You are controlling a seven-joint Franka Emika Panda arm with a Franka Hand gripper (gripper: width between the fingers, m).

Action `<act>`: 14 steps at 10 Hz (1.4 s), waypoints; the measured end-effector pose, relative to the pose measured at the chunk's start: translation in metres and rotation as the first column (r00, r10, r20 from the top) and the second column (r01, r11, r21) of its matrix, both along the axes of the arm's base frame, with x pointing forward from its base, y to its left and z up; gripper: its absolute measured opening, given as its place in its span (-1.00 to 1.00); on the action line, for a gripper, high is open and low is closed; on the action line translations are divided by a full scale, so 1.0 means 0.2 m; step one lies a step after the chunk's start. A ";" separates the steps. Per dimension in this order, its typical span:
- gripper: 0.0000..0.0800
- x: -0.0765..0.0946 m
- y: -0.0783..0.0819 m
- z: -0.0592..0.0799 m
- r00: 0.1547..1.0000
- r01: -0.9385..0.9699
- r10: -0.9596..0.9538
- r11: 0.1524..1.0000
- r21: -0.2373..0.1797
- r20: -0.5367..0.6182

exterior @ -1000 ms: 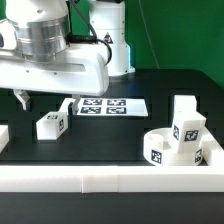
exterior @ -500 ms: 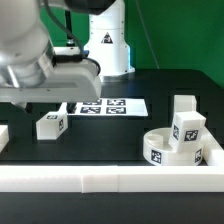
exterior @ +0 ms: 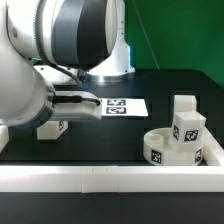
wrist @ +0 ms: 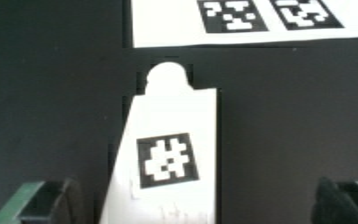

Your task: Assemble stool

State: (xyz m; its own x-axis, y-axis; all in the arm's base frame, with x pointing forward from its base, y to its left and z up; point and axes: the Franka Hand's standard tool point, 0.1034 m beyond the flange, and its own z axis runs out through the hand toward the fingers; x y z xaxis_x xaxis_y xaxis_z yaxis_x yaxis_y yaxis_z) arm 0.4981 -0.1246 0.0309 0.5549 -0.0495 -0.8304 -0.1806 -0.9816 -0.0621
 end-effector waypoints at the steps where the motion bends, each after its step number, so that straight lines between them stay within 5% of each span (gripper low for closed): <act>1: 0.62 -0.02 0.00 -0.01 1.000 0.003 -0.003 1.000 0.001 -0.008; 6: 0.62 -0.09 -0.01 -0.09 0.999 0.014 -0.014 1.000 -0.014 -0.038; 8: -0.09 -0.09 -0.01 -0.09 0.999 0.015 -0.015 1.000 -0.015 -0.038; 11: -0.19 -0.06 -0.01 -0.07 1.000 0.012 -0.013 1.000 -0.015 -0.025; 13: -0.19 0.00 0.09 0.13 1.000 0.019 -0.020 0.999 -0.029 -0.021; 14: -0.19 0.03 0.18 0.22 0.999 0.049 -0.050 0.996 -0.069 -0.015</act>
Offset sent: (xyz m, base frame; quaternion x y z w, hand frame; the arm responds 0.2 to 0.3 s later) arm -0.0219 -0.0037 -0.0199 -0.0151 -0.0158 0.0285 0.9994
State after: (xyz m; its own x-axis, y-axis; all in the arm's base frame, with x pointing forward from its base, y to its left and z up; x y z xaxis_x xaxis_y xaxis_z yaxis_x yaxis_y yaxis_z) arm 0.5048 -0.0887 0.0759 0.5361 -0.1337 -0.8335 -0.2299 -0.9732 0.0083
